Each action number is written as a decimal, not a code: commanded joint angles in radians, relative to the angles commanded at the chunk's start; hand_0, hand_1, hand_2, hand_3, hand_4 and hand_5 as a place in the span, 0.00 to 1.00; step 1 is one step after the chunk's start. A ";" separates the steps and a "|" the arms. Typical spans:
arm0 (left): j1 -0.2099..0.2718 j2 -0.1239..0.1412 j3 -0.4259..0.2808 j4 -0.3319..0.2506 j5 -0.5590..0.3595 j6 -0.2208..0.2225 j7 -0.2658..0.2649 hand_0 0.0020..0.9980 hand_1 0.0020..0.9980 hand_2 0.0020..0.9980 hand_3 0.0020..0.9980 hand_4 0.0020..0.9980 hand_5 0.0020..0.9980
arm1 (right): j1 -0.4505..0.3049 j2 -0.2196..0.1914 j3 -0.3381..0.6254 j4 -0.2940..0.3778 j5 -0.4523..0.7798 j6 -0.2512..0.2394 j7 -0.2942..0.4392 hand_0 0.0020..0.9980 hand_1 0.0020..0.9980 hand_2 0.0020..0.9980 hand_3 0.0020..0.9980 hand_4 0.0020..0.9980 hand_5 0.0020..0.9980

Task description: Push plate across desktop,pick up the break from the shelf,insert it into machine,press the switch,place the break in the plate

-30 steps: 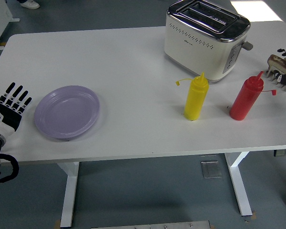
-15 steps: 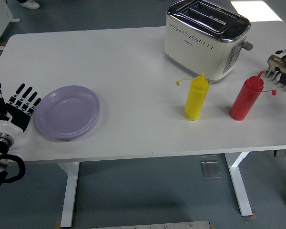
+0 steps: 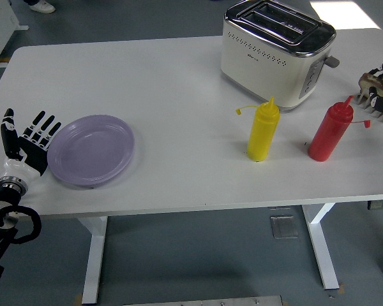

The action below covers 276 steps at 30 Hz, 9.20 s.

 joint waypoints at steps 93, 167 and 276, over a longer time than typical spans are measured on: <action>-0.148 -0.026 0.339 -0.189 -0.079 0.018 0.027 0.86 0.79 0.73 0.73 0.78 1.00 | 0.095 -0.128 -0.064 0.396 0.470 -0.129 -0.206 0.40 0.48 0.46 0.40 0.14 0.00; 0.061 0.103 -0.176 -0.410 -0.214 0.027 0.109 0.84 0.77 0.71 0.72 0.80 1.00 | 0.730 0.210 -0.614 -0.174 0.672 -0.177 -0.361 0.38 0.45 0.46 0.43 0.13 0.00; 0.093 0.067 -0.243 -0.512 -0.383 0.019 0.150 0.83 0.76 0.71 0.72 0.79 1.00 | 0.342 -0.190 -0.261 0.319 0.408 0.204 -0.221 0.40 0.45 0.56 0.48 0.19 0.00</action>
